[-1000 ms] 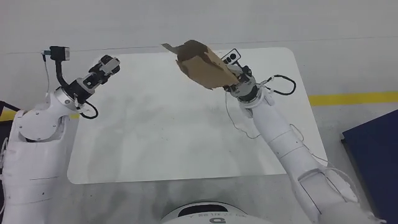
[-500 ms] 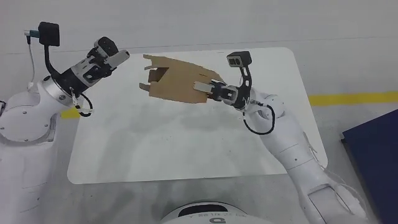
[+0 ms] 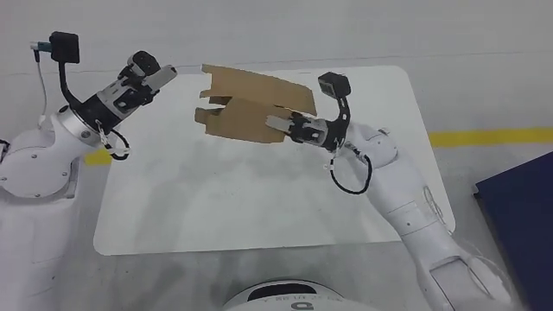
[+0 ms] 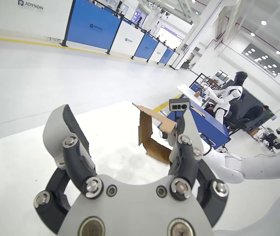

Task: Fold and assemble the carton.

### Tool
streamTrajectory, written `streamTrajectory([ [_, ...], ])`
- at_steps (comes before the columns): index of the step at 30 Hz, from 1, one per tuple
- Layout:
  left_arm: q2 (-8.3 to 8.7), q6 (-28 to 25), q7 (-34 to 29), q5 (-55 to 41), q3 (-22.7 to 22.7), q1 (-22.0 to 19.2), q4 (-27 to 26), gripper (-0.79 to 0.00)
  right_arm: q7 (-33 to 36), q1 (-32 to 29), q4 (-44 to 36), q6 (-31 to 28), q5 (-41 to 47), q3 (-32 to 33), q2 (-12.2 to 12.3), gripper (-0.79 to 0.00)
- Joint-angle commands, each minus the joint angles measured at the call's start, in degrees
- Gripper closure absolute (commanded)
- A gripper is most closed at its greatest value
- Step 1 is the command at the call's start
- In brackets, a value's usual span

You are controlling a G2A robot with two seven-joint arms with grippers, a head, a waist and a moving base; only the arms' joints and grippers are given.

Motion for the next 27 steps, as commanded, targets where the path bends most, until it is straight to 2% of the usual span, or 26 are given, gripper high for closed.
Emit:
streamTrajectory([
  [1,0.07,0.77,-0.22,0.94,-0.24,0.03,-0.54,-0.785,-4.09,-0.09,-2.08,-3.80,-11.22,0.05,0.55,0.000],
  [3,0.17,1.73,-0.83,1.90,-0.41,-0.09,-1.09,-0.785,-8.13,-1.31,-4.32,-5.44,-20.87,1.98,0.90,0.000],
  [7,0.32,3.74,-3.01,2.44,0.57,-1.02,-1.78,-0.785,-16.88,-4.52,-9.41,-5.44,-32.21,3.09,0.78,0.000],
  [12,0.41,6.08,-6.78,2.77,4.36,-3.45,-1.46,-0.785,-25.80,-6.11,-11.33,-5.44,-43.31,3.32,0.59,0.000],
  [19,0.64,8.41,-10.72,8.61,8.59,-6.41,0.34,-0.785,-34.22,-6.73,-11.61,-5.44,-50.98,3.60,0.43,0.000],
  [27,0.88,8.41,-15.60,12.47,12.68,-9.10,0.85,-0.785,-35.43,-7.03,-14.29,-2.04,-56.54,2.76,0.66,0.000],
])
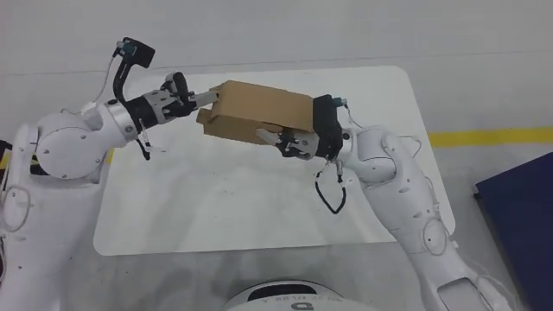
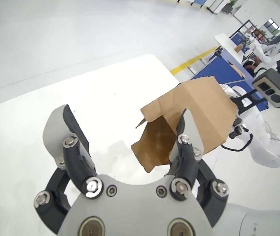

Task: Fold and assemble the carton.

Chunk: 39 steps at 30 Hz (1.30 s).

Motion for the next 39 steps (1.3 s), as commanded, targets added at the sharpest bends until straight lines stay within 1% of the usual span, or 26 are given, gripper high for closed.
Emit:
streamTrajectory([
  [1,0.04,-0.43,-1.52,0.76,1.38,-0.84,-0.07,-0.785,-0.15,-0.02,-0.62,1.19,-0.90,-0.39,0.03,0.000],
  [5,0.08,-0.25,-3.34,1.45,3.29,-2.12,0.62,-0.785,-0.43,-0.03,-1.69,2.21,-2.38,-0.83,0.20,0.000],
  [8,0.10,-0.13,-3.52,1.59,3.97,-2.73,1.31,-0.785,-0.91,-0.23,-2.49,2.61,-2.98,-1.05,0.34,0.000],
  [12,0.18,-0.14,-3.20,1.31,3.96,-2.82,2.07,-0.785,-1.26,-0.59,-3.17,2.63,-3.69,-0.93,0.63,0.000],
  [15,0.26,-0.04,-1.44,0.58,2.86,-2.39,2.28,-0.785,-1.05,-0.89,-3.58,3.81,-4.33,-0.73,0.84,0.000],
  [17,0.37,0.08,0.39,-0.15,1.12,-1.55,2.49,-0.785,-0.77,-1.37,-3.88,5.97,-4.43,-0.47,0.95,0.000],
  [19,0.52,0.00,2.02,-1.34,-1.17,-0.13,2.70,-0.785,-0.77,-1.37,-3.88,5.97,-4.43,-0.47,0.95,0.000],
  [23,0.89,-0.95,4.19,-3.56,-6.39,3.98,3.30,-0.785,-0.77,-1.37,-3.88,5.97,-4.43,-0.47,0.95,0.000],
  [25,1.02,-1.80,4.72,-4.38,-8.28,6.22,3.64,-0.785,-0.77,-1.37,-3.88,5.97,-4.43,-0.47,0.95,0.000],
  [26,1.06,-2.23,4.79,-4.86,-8.82,7.22,3.79,-0.785,-0.93,-1.39,-4.33,7.73,-5.82,-0.17,0.97,0.000],
  [29,1.15,-3.62,3.99,-5.16,-8.82,9.58,3.34,-0.785,-2.82,-1.81,-5.76,9.02,-10.02,-0.85,0.99,0.000],
  [31,1.16,-4.52,3.71,-5.42,-8.34,10.40,3.15,-0.785,-4.28,-1.81,-5.64,9.00,-11.70,-1.29,1.00,0.000],
  [35,1.19,-5.70,4.07,-5.63,-7.89,11.09,2.93,-0.785,-6.21,-1.41,-4.67,10.59,-13.63,-1.95,0.96,0.000],
  [39,1.40,-7.40,2.48,-5.03,-7.66,11.38,2.48,-0.785,-6.86,-0.63,-3.77,11.49,-14.84,-2.41,0.98,0.000],
])
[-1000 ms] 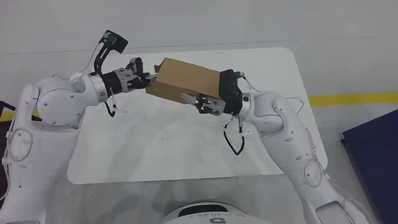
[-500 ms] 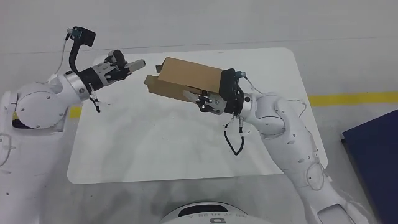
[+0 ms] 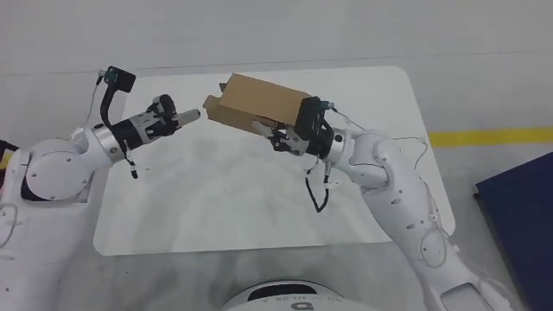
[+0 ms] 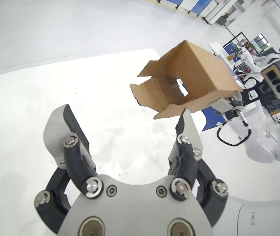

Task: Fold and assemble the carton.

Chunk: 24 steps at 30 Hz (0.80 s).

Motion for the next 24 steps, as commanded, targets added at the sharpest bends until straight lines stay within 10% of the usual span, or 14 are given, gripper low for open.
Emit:
streamTrajectory([
  [1,0.08,-0.20,-0.42,0.31,0.08,0.02,0.00,-0.785,-0.03,0.32,0.12,0.32,-0.74,-0.40,0.02,0.000],
  [24,-0.59,3.39,-0.06,5.15,12.15,-9.70,4.71,-0.785,-0.44,1.33,-1.11,-0.51,-1.67,-4.02,0.46,0.000],
])
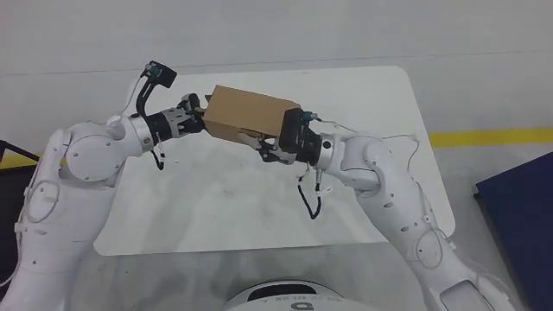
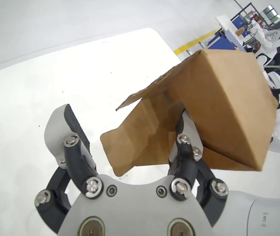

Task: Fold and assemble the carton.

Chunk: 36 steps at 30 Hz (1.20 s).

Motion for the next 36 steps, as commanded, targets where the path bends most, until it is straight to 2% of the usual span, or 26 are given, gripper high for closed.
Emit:
streamTrajectory([
  [1,0.08,0.39,0.67,-0.13,-0.75,0.13,0.90,-0.785,-0.15,0.09,0.06,0.16,0.13,0.23,0.09,0.000],
  [11,0.93,-2.39,2.43,-6.75,-9.32,4.66,2.89,-0.785,-0.95,-1.30,-0.86,-0.01,0.29,2.19,0.85,0.000],
  [16,1.10,-0.72,3.72,-6.55,-10.85,3.74,4.09,-0.785,-0.23,-0.87,-1.24,-0.51,0.18,1.40,0.96,0.000],
  [20,1.00,1.89,3.82,-4.41,-8.64,0.61,4.82,-0.785,0.29,-0.39,-1.68,-0.51,-0.11,0.59,1.00,0.000],
  [27,0.67,4.26,1.35,4.28,-1.25,-5.54,5.25,-0.785,0.48,-0.24,-2.17,0.23,-0.56,0.14,1.17,0.000],
  [31,0.62,2.51,1.53,6.84,0.51,-6.46,4.81,-0.785,0.18,-0.10,-1.36,0.83,-0.09,0.13,1.24,0.000],
  [36,0.81,-0.51,1.19,8.87,1.02,-5.51,3.47,-0.785,-0.04,0.13,-0.37,1.32,0.61,0.46,1.37,0.000],
])
